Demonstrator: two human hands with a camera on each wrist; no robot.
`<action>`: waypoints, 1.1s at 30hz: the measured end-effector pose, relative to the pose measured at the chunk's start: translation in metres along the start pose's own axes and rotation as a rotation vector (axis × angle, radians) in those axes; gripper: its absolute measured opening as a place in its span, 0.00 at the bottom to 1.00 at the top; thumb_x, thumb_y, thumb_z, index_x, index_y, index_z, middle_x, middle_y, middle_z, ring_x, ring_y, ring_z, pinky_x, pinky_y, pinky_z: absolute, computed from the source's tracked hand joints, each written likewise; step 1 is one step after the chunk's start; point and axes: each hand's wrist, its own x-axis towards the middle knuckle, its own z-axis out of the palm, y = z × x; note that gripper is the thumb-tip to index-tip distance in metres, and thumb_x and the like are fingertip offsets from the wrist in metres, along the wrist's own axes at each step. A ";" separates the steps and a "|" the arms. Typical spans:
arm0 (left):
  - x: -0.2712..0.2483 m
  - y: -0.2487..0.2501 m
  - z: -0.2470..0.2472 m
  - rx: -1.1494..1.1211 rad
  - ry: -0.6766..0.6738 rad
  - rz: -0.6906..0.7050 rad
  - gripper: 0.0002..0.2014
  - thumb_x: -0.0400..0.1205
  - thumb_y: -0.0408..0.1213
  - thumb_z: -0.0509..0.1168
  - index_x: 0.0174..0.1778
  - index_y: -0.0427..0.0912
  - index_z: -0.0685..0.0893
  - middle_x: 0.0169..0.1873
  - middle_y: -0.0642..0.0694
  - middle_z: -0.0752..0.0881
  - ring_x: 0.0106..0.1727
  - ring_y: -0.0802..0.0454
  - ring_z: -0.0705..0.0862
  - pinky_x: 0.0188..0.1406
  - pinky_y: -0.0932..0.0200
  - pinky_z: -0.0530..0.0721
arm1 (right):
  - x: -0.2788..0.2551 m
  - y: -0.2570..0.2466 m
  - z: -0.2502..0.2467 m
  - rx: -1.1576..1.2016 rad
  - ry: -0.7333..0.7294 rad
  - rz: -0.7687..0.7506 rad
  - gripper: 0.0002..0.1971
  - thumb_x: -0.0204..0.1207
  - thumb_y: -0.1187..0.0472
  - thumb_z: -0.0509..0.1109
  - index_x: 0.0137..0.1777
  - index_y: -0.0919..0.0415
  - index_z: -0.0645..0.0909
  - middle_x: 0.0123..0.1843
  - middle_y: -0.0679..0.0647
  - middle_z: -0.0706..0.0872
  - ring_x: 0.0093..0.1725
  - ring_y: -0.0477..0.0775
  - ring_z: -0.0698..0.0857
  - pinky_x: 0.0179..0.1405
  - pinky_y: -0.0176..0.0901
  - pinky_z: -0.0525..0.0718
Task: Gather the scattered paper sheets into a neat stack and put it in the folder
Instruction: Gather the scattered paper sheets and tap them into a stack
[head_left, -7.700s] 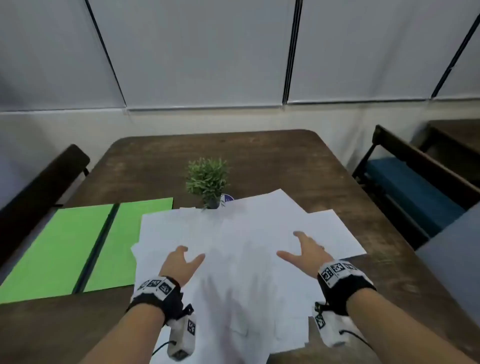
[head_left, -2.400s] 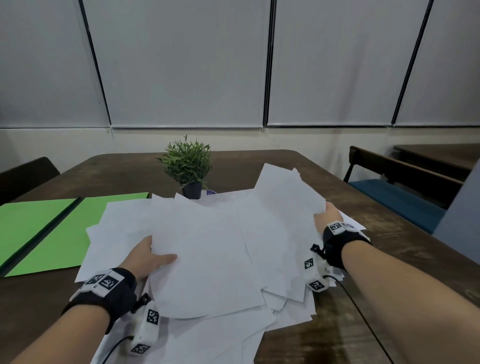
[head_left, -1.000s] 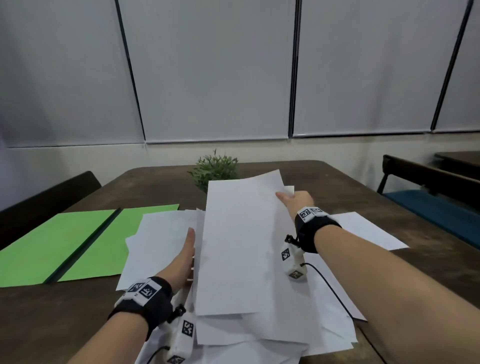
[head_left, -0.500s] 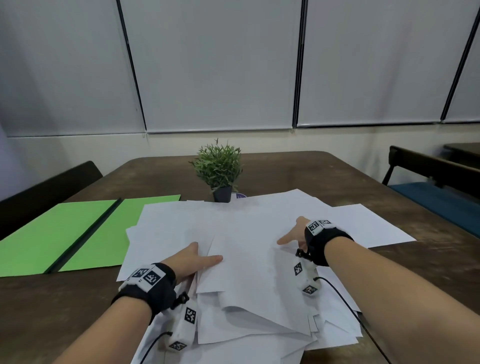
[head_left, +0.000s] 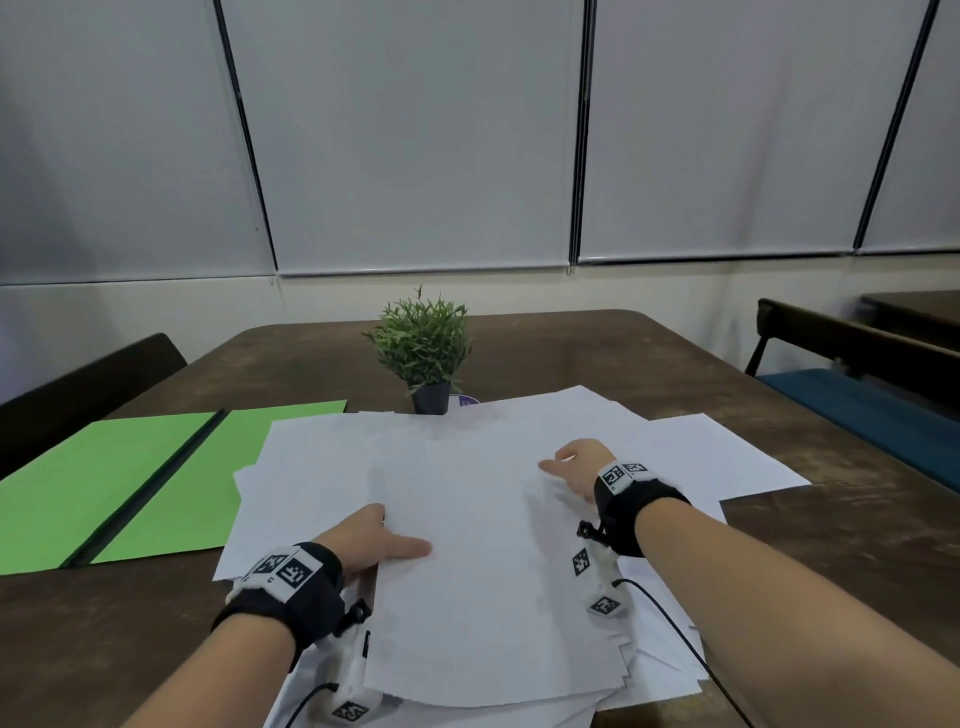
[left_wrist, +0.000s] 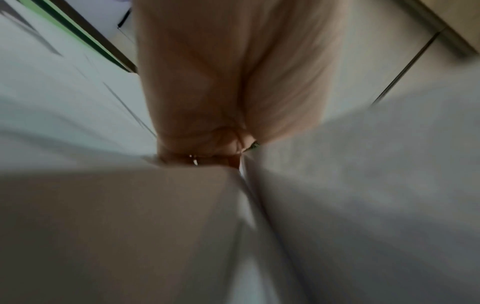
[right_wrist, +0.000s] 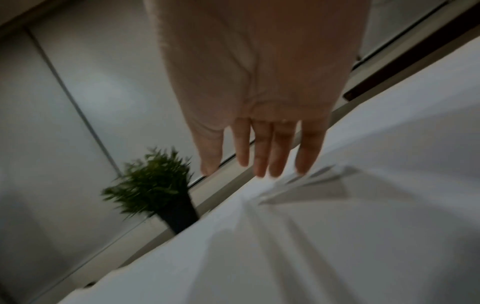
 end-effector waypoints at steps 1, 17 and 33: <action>0.005 -0.002 -0.001 0.028 0.019 -0.008 0.36 0.58 0.50 0.83 0.57 0.38 0.78 0.50 0.42 0.88 0.48 0.44 0.89 0.52 0.48 0.87 | -0.003 0.005 -0.010 -0.034 0.032 0.028 0.28 0.76 0.47 0.73 0.70 0.63 0.78 0.62 0.58 0.83 0.62 0.60 0.82 0.59 0.45 0.79; 0.010 -0.005 0.005 0.229 0.100 -0.009 0.40 0.62 0.54 0.81 0.64 0.40 0.74 0.60 0.47 0.83 0.61 0.45 0.82 0.66 0.49 0.79 | -0.067 0.054 -0.062 -0.481 -0.048 0.305 0.26 0.62 0.35 0.78 0.53 0.54 0.84 0.55 0.54 0.87 0.54 0.58 0.84 0.58 0.45 0.82; 0.031 -0.029 -0.001 0.156 0.074 0.034 0.55 0.43 0.65 0.82 0.65 0.44 0.74 0.60 0.47 0.84 0.60 0.44 0.84 0.63 0.44 0.82 | -0.051 0.060 -0.055 -0.465 -0.023 0.316 0.50 0.38 0.28 0.79 0.62 0.54 0.80 0.57 0.55 0.86 0.56 0.61 0.84 0.61 0.52 0.82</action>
